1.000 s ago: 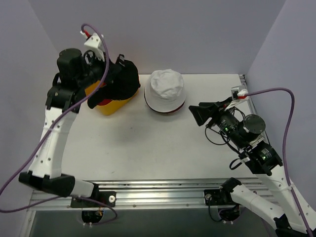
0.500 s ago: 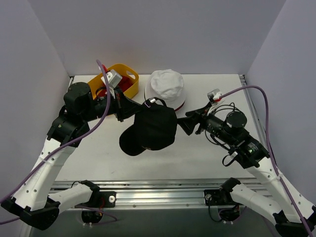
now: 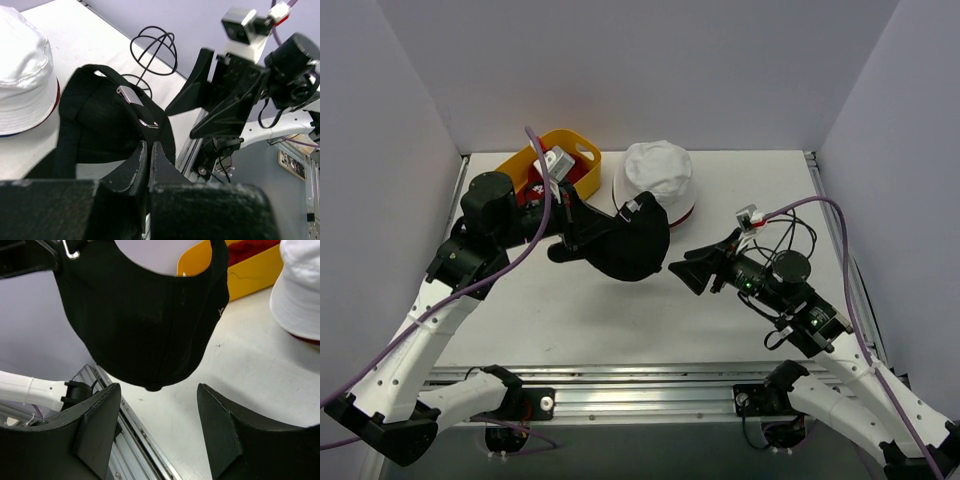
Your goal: Stack the hats
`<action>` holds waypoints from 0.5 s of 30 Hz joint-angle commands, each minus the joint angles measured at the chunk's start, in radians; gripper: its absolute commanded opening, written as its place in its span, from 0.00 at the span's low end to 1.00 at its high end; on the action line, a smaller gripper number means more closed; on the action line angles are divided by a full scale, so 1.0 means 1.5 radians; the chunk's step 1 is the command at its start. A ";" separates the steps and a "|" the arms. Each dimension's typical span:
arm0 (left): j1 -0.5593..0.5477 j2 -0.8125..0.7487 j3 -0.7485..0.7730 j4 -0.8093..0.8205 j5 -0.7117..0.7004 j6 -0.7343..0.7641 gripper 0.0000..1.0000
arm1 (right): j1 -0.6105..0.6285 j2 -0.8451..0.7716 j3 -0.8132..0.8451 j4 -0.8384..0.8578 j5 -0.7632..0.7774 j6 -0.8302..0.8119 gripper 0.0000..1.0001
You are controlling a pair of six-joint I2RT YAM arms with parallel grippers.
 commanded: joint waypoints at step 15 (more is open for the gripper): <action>-0.030 -0.006 -0.018 0.142 -0.047 -0.061 0.02 | 0.088 0.045 -0.080 0.247 0.019 0.064 0.55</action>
